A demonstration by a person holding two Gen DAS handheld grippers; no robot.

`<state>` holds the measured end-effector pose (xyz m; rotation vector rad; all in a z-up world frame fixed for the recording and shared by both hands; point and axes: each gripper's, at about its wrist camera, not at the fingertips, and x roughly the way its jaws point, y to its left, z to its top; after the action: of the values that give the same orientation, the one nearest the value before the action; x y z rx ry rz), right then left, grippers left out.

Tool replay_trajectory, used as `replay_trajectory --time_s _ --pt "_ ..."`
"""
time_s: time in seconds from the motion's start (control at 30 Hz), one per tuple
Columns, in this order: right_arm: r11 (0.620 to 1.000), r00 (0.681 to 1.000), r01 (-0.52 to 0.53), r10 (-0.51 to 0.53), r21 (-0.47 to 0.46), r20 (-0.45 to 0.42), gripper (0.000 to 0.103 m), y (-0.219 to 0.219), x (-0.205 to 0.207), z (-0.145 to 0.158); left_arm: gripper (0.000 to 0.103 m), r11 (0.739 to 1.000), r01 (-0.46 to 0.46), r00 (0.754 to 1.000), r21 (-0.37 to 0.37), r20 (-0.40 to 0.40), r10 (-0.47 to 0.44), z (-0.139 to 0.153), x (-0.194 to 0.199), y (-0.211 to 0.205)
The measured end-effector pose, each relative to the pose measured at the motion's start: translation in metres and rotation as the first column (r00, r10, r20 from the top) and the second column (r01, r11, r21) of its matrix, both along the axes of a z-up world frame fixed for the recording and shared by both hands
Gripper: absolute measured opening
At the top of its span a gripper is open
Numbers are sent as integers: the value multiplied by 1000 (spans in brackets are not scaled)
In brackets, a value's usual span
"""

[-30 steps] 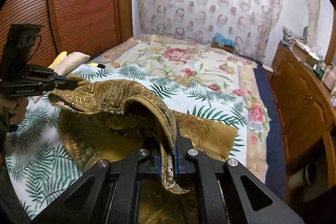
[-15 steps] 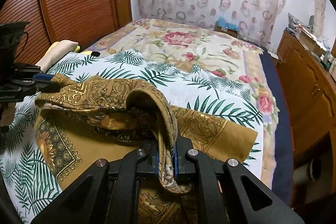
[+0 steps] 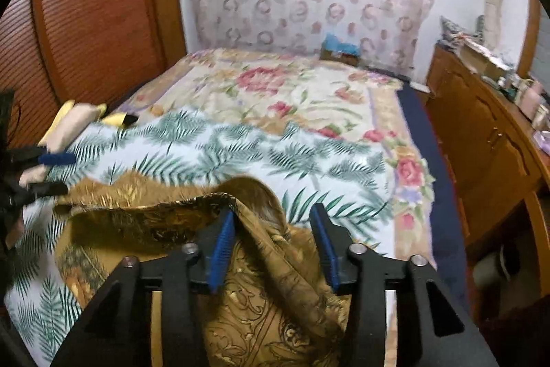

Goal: Fold small clothes

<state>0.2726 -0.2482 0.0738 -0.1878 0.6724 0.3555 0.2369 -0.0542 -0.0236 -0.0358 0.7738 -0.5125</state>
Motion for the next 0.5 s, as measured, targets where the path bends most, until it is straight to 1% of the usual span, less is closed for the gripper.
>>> replay_trajectory --time_s 0.03,0.1,0.17,0.27,0.37,0.5 --pt "1000 1000 9 -9 3 15 53 -1 -3 5 65 1000 4 1000 1 0 -4 -1 0 0" --pt "999 999 27 -28 37 31 54 -4 -8 12 65 1000 12 1000 1 -5 -12 -2 0 -2" --pt "996 996 53 -57 66 61 54 -6 -17 19 68 1000 19 1000 -3 -11 -19 -3 0 -3" --pt "996 992 72 -77 47 102 55 -6 -30 23 70 1000 18 1000 -2 -12 -18 -4 1 -3" --pt "997 992 75 -78 34 97 55 -3 -40 16 70 1000 10 1000 4 -17 -9 -7 1 -5" --pt "997 995 72 -73 13 70 55 -6 -59 3 70 1000 -8 999 18 -44 9 -15 6 -6"
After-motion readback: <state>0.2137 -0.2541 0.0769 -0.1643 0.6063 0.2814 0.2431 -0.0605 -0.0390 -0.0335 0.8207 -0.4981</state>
